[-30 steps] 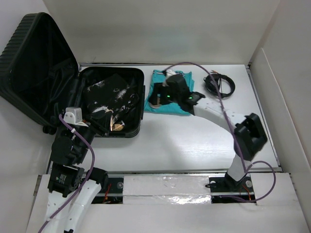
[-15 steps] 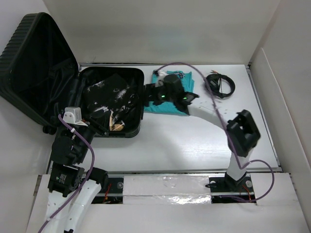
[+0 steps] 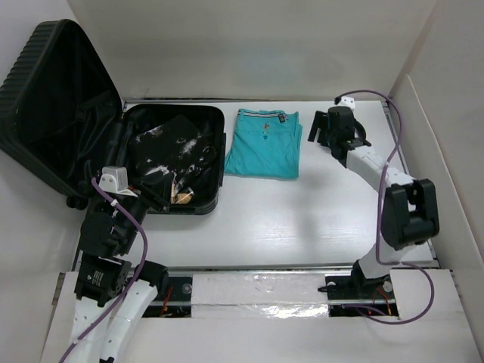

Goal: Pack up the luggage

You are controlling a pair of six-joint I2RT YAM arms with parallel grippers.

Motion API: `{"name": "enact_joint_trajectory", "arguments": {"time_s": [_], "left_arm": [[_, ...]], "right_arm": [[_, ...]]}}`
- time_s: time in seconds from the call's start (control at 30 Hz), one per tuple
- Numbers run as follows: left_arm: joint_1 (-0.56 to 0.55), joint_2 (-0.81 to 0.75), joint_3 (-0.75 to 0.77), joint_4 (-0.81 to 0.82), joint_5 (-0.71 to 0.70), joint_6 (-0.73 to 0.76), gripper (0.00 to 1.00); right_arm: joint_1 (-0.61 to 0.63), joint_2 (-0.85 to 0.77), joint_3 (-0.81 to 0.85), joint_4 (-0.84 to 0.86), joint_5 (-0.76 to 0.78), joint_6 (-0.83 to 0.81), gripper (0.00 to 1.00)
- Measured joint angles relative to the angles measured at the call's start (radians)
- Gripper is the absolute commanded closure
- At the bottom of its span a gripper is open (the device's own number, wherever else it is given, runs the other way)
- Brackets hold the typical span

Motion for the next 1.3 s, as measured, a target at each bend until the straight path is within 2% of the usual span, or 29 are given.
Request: {"name": "enact_joint_trajectory", "arguments": {"time_s": [0.13, 0.37, 0.57, 0.77, 0.87, 0.97, 1.0, 1.07, 1.1, 1.2, 1.3], "left_arm": [[0.0, 0.0, 0.0, 0.0, 0.001, 0.0, 0.66], [0.0, 0.0, 0.0, 0.0, 0.004, 0.0, 0.66], [0.0, 0.0, 0.0, 0.0, 0.005, 0.0, 0.66], [0.0, 0.0, 0.0, 0.0, 0.007, 0.0, 0.66], [0.0, 0.0, 0.0, 0.0, 0.007, 0.0, 0.66], [0.0, 0.0, 0.0, 0.0, 0.008, 0.0, 0.66], [0.0, 0.0, 0.0, 0.0, 0.008, 0.0, 0.66], [0.0, 0.0, 0.0, 0.0, 0.007, 0.0, 0.66], [0.0, 0.0, 0.0, 0.0, 0.008, 0.0, 0.66], [0.0, 0.0, 0.0, 0.0, 0.008, 0.0, 0.66], [0.0, 0.0, 0.0, 0.0, 0.007, 0.0, 0.66]], "right_arm": [[-0.064, 0.167, 0.154, -0.065, 0.062, -0.045, 0.08], [-0.149, 0.369, 0.32, -0.194, 0.029, -0.113, 0.08], [-0.163, 0.414, 0.387, -0.26, -0.049, -0.171, 0.08], [-0.195, 0.515, 0.501, -0.317, -0.171, -0.212, 0.12], [-0.2, 0.54, 0.503, -0.335, -0.205, -0.232, 0.15], [-0.198, 0.541, 0.499, -0.35, -0.239, -0.251, 0.28], [-0.196, 0.541, 0.499, -0.35, -0.243, -0.256, 0.42], [-0.193, 0.539, 0.493, -0.346, -0.248, -0.261, 0.6], [-0.188, 0.531, 0.481, -0.342, -0.247, -0.259, 0.74], [-0.168, 0.505, 0.443, -0.332, -0.236, -0.256, 0.94], [-0.14, 0.451, 0.358, -0.303, -0.233, -0.244, 1.0]]}}
